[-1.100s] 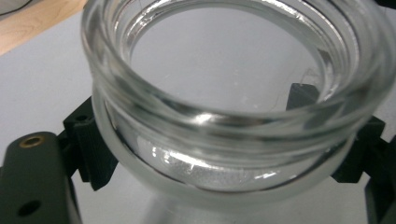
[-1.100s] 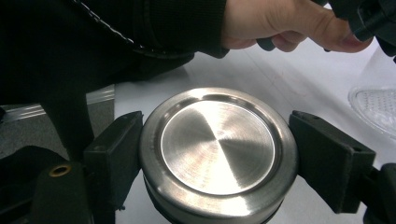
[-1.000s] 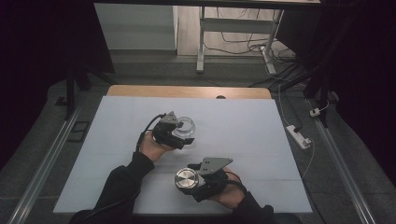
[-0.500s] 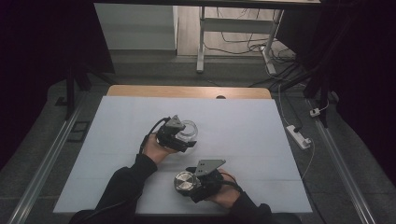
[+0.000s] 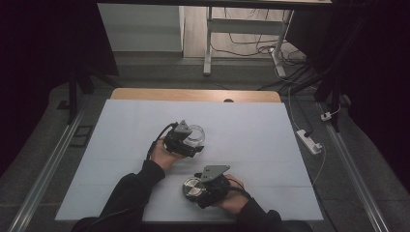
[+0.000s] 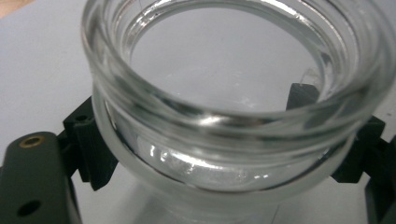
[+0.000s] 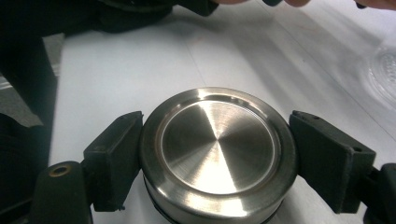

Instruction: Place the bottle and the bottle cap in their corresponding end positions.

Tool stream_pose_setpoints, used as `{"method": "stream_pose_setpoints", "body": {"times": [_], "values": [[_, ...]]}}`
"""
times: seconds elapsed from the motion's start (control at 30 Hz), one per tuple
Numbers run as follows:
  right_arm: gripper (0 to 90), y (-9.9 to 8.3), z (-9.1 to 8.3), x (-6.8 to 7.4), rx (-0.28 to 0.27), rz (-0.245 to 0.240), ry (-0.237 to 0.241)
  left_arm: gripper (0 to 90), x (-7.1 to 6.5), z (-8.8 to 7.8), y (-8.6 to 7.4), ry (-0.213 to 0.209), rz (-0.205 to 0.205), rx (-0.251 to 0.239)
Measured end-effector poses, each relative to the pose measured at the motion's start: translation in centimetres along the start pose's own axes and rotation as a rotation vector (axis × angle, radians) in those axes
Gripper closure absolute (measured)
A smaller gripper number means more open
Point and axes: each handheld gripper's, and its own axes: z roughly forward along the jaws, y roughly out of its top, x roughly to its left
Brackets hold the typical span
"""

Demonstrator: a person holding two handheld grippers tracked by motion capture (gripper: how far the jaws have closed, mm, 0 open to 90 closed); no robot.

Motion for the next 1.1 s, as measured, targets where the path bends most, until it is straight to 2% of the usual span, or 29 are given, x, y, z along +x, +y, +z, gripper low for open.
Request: {"method": "stream_pose_setpoints", "body": {"times": [0.27,0.33,0.6,0.77,0.93,1.03,1.1], "values": [[19.6,-0.27,0.48,-0.08,0.038,-0.018,-0.007,15.3,0.26,0.20,-0.22,-0.014,-0.010,-0.006],[19.5,-0.23,0.46,-0.10,0.044,-0.023,-0.005,15.2,0.27,0.17,-0.29,-0.015,-0.002,-0.003],[17.6,-0.26,0.52,-0.23,0.051,-0.009,0.005,14.4,0.35,0.25,-0.44,-0.024,-0.022,-0.009],[14.0,-0.06,0.42,-0.22,0.032,0.010,0.015,12.7,0.39,0.23,-0.57,-0.026,-0.026,0.016],[11.8,0.06,0.21,-0.42,0.022,0.024,0.011,10.3,0.68,-0.14,-0.66,-0.046,-0.052,0.009],[10.9,0.13,0.06,-0.52,0.019,0.027,0.009,9.3,0.60,-0.33,-0.68,-0.043,-0.064,0.010],[10.3,0.18,-0.06,-0.56,0.018,0.019,0.003,8.2,0.60,-0.47,-0.74,-0.068,-0.065,0.011]]}}
